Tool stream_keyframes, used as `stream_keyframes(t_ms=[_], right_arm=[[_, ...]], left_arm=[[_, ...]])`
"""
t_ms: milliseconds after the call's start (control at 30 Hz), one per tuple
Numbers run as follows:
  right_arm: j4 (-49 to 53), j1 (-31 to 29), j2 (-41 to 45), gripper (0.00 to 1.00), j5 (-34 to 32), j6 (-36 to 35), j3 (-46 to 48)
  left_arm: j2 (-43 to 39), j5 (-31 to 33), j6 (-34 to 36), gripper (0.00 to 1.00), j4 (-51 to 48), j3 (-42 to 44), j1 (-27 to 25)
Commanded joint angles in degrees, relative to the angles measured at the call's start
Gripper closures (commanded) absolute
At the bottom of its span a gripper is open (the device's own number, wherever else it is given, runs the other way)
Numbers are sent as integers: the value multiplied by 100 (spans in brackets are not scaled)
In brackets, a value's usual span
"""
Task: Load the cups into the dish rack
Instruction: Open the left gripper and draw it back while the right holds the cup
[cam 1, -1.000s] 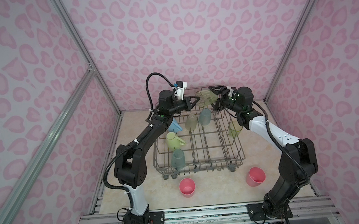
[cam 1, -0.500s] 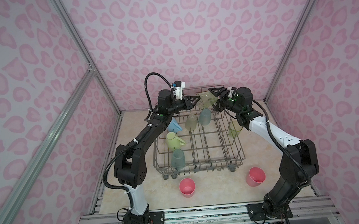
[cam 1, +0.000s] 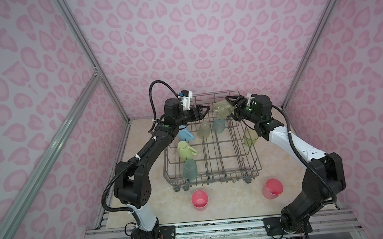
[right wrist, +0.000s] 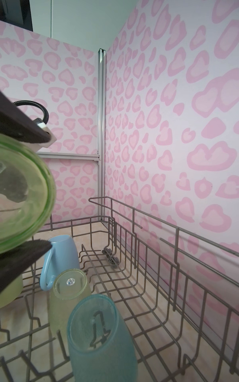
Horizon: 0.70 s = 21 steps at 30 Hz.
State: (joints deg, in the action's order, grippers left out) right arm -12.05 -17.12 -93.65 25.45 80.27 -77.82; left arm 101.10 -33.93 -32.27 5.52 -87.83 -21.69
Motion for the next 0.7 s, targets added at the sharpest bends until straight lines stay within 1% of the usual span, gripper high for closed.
stream_keyframes(t_ms=[0,133,167,233,367,500,667], right_arm=[[-31,7,81,44,-304,-465,96],[162,-8,179,44,-581,-885,151],[227,-9,211,44,-659,-984,152],[414,-26,282,44,-842,-1246,142],[704,-53,464,44,-1086,-1642,166],[992,-66,682,44,-1367,-2043,234],[1279,-192,926,44,-1854,-2663,297]], left_arm=[[-280,260,221,18,-553,67,7],[-727,750,475,2,-1220,253,7],[-809,856,536,0,-1397,265,4],[-1005,1130,689,3,-1743,317,-2],[-1459,1607,841,3,-2088,563,-2],[-1723,2049,1082,3,-2819,425,-2],[-2017,2385,1368,3,-3206,472,-2]])
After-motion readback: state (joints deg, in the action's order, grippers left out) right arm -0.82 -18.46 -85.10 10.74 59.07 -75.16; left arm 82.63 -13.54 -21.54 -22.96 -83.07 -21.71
